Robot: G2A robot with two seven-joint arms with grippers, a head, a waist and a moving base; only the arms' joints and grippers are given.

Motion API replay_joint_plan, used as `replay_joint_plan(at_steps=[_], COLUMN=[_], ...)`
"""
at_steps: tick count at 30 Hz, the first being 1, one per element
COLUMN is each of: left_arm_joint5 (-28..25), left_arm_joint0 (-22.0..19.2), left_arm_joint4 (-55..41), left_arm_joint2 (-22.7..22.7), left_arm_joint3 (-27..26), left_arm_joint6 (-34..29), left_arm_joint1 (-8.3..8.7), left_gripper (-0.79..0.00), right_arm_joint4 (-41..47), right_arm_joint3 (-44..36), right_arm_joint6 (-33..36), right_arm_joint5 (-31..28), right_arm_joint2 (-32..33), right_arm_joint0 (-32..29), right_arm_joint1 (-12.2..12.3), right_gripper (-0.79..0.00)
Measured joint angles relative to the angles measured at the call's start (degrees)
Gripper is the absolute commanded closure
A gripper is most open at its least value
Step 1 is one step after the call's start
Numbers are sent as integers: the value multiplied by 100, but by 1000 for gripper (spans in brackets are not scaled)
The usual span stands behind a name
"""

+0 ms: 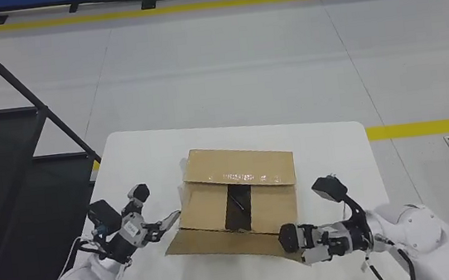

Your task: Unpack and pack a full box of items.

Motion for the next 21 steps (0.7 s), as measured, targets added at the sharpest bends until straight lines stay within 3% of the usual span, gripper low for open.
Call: replay_joint_plan(at_steps=[10, 21], left_arm_joint5=[-1224, -1140], left_arm_joint0=[83, 86], left_arm_joint4=[705, 1467], left_arm_joint2=[-57, 213], left_arm_joint3=[13, 69], left_arm_joint6=[-609, -762], left_arm_joint1=[177, 293], left_gripper=[-785, -785], right_arm_joint4=[-554, 441], right_arm_joint3=[292, 983], right_arm_joint6=[-60, -1114], right_arm_joint5=[-60, -875], right_arm_joint2=[-770, -841], right_arm_joint0=[365, 763], right_arm_joint1=[138, 51], right_gripper=[-785, -785])
